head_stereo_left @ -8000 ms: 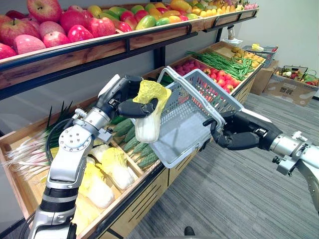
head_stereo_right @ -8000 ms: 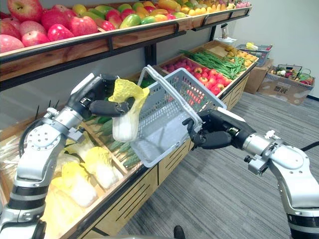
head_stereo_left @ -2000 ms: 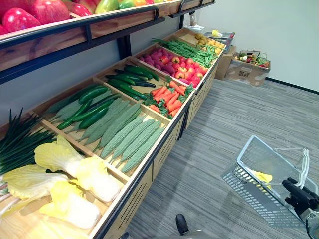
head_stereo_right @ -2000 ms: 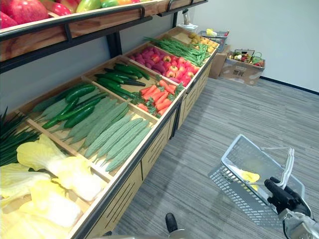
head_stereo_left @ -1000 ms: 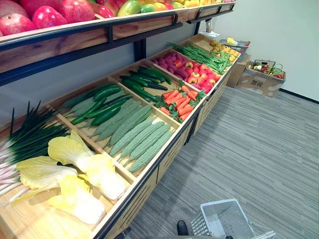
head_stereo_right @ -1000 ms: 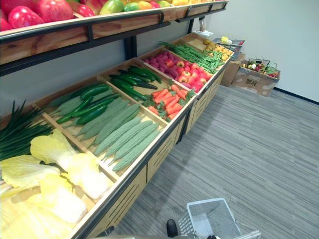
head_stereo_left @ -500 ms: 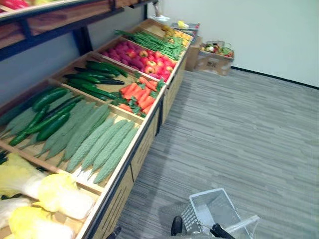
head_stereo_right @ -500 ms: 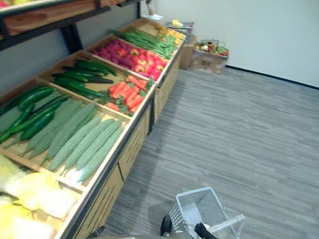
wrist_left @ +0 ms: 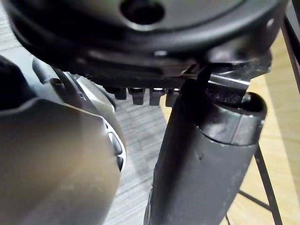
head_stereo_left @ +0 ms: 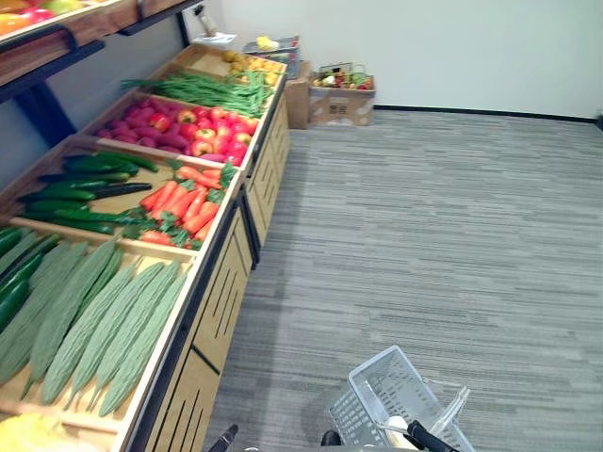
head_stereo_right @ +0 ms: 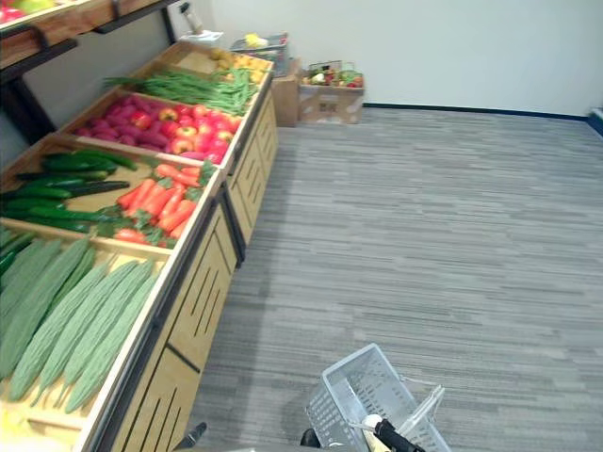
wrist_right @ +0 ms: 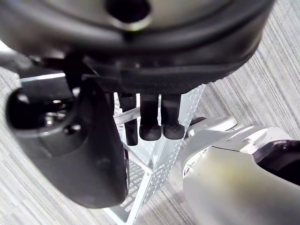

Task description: Pick vegetable in the basket

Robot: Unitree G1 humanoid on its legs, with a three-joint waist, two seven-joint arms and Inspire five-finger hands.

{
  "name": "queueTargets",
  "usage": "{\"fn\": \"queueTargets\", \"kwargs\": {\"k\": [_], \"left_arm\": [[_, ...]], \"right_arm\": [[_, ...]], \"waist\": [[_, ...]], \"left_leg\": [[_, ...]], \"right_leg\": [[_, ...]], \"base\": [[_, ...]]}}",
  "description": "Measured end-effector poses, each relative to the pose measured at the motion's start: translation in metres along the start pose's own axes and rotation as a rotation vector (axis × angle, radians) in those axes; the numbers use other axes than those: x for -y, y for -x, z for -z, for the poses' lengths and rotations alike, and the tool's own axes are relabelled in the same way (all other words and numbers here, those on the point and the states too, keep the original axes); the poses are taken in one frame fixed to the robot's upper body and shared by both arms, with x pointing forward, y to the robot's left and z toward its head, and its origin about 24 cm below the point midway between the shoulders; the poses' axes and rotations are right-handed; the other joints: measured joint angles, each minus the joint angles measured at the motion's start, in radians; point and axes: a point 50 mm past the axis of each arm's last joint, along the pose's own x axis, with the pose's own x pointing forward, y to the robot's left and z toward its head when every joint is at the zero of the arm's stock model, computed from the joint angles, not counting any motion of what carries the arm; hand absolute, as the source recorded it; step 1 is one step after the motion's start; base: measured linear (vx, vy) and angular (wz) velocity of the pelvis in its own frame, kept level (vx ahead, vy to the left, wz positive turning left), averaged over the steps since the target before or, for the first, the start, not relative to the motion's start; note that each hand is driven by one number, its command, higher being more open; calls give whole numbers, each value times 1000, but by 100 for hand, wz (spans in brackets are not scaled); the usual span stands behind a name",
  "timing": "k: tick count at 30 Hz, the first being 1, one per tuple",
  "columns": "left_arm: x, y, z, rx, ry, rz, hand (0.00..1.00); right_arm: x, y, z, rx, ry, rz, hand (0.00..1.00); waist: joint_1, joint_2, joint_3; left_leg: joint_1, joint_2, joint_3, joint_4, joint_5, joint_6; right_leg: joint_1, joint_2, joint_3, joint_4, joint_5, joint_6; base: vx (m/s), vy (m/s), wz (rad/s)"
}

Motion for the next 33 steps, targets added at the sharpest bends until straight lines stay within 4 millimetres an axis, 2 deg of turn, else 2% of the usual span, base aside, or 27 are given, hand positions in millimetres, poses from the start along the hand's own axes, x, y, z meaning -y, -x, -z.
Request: {"fn": "queueTargets", "kwargs": {"k": [1, 2, 3, 4, 8, 9, 17, 28, 33], "left_arm": [[1, 0, -1, 8, -3, 6, 100], [1, 0, -1, 7, -9, 2, 100], [1, 0, 0, 2, -10, -4, 100], [1, 0, 2, -9, -11, -15, 100], [2, -1, 2, -30, -18, -25, 100], [11, -3, -4, -7, -55, 3, 100], [10, -3, -3, -9, -59, 1, 100], [9, -2, -2, -3, -298, 24, 100], [10, -2, -2, 0, -342, 37, 100]], "right_arm": [[-1, 0, 1, -11, 3, -4, 0], [-1, 0, 3, -32, 20, -4, 0], [-1, 0, 6, -42, 26, -2, 0], [0, 0, 10, -57, 30, 1, 0], [0, 0, 28, -82, 14, 10, 0], [2, 0, 35, -102, 71, 49, 0], [1, 0, 35, -89, 73, 55, 0], [-4, -3, 42, -45, 77, 128, 0], [-5, -3, 42, -42, 86, 134, 0]], "waist": [[0, 1, 0], [5, 2, -1], [6, 5, -3], [6, 16, -7], [-6, 22, -15], [-7, 19, -21], [-6, 19, -24], [-3, 23, -39], [1, 20, -45]], "left_leg": [[-19, -21, -51, -66, 11, 13], [-33, -32, -70, -92, 57, 43], [-32, -34, -69, -101, 81, 53], [-17, -37, -68, -129, 135, 57], [26, -74, -64, -227, 173, 67], [74, -126, -91, -288, 185, 89], [67, -121, -91, -307, 195, 92], [125, -125, -91, -376, 215, 88], [134, -128, -88, -384, 215, 88]], "right_leg": [[-2, 4, 11, -6, 2, 3], [-1, 4, 27, -6, 3, 5], [1, 5, 34, -6, 3, 5], [7, 7, 44, -7, 3, 8], [20, -17, 48, -29, 10, 34], [82, -43, 41, -120, 52, 60], [66, -43, 34, -120, 49, 66], [103, -49, -13, -116, 34, 89], [107, -53, -13, -115, 32, 91]], "base": [[-2, 46, -48], [15, 58, -49], [56, 82, -41], [109, 102, -19], [89, 93, 2], [0, 0, 0], [0, 0, 0], [49, 0, 5], [0, 0, 0]]}}
